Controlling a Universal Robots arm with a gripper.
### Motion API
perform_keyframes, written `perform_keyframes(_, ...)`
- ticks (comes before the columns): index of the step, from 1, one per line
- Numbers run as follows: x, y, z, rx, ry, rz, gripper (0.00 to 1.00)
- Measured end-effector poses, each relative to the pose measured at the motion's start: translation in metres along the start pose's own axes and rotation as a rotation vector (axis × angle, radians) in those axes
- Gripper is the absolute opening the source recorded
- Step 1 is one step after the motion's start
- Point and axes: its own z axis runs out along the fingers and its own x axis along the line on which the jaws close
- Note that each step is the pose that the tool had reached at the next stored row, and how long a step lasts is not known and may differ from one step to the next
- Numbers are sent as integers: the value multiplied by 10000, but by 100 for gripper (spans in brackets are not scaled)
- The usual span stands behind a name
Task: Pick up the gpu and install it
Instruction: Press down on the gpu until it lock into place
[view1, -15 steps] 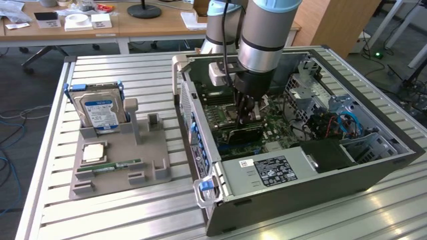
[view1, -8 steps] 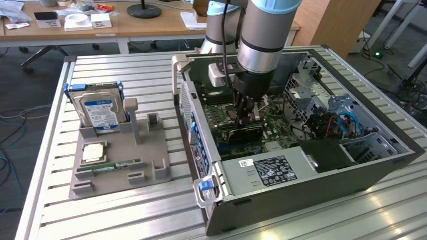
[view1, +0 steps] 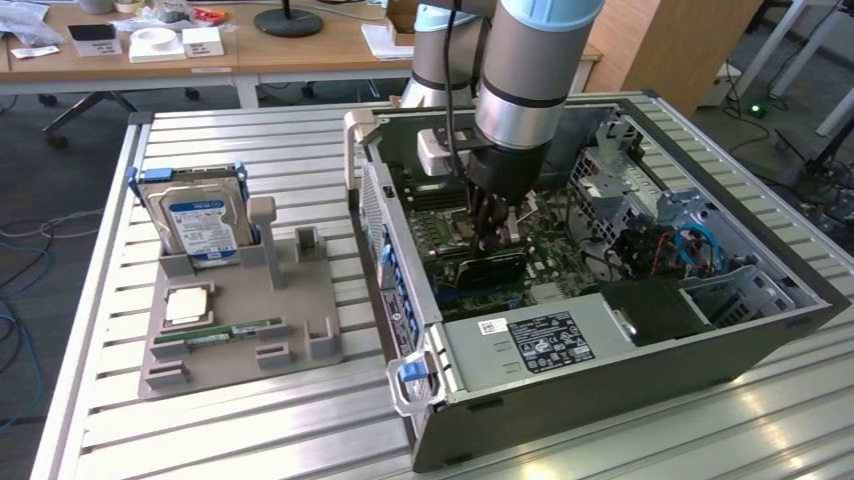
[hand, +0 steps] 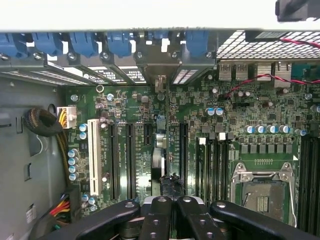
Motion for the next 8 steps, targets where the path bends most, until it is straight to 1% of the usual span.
perform_keyframes(8,1,0,13,-2,4,-1,11)
